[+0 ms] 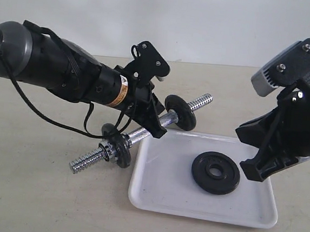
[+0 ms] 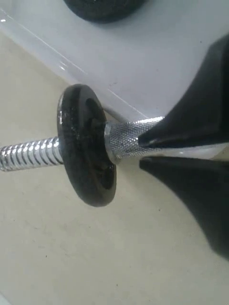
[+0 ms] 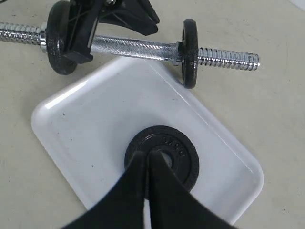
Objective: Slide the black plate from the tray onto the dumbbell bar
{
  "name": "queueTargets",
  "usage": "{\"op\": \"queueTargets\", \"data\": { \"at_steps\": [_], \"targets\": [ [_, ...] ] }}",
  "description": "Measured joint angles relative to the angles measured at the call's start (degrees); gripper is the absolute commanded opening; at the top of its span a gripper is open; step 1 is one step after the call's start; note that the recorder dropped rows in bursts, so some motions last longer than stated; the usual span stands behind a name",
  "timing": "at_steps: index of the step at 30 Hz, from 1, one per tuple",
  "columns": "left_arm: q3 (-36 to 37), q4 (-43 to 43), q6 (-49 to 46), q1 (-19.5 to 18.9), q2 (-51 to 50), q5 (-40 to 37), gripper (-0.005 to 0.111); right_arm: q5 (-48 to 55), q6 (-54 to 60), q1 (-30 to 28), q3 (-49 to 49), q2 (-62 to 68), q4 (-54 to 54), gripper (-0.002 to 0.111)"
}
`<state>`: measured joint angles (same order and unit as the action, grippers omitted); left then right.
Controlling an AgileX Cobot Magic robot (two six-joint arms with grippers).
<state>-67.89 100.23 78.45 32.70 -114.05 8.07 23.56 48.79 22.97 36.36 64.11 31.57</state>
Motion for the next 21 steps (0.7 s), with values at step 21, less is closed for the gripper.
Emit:
{"op": "queueTargets", "data": {
  "at_steps": [21],
  "targets": [
    [0.0, 0.0, 35.3, 0.0, 10.1, 16.3, 0.004, 0.0, -0.4, 0.0, 0.0, 0.0, -0.3, 0.0]
  ]
}}
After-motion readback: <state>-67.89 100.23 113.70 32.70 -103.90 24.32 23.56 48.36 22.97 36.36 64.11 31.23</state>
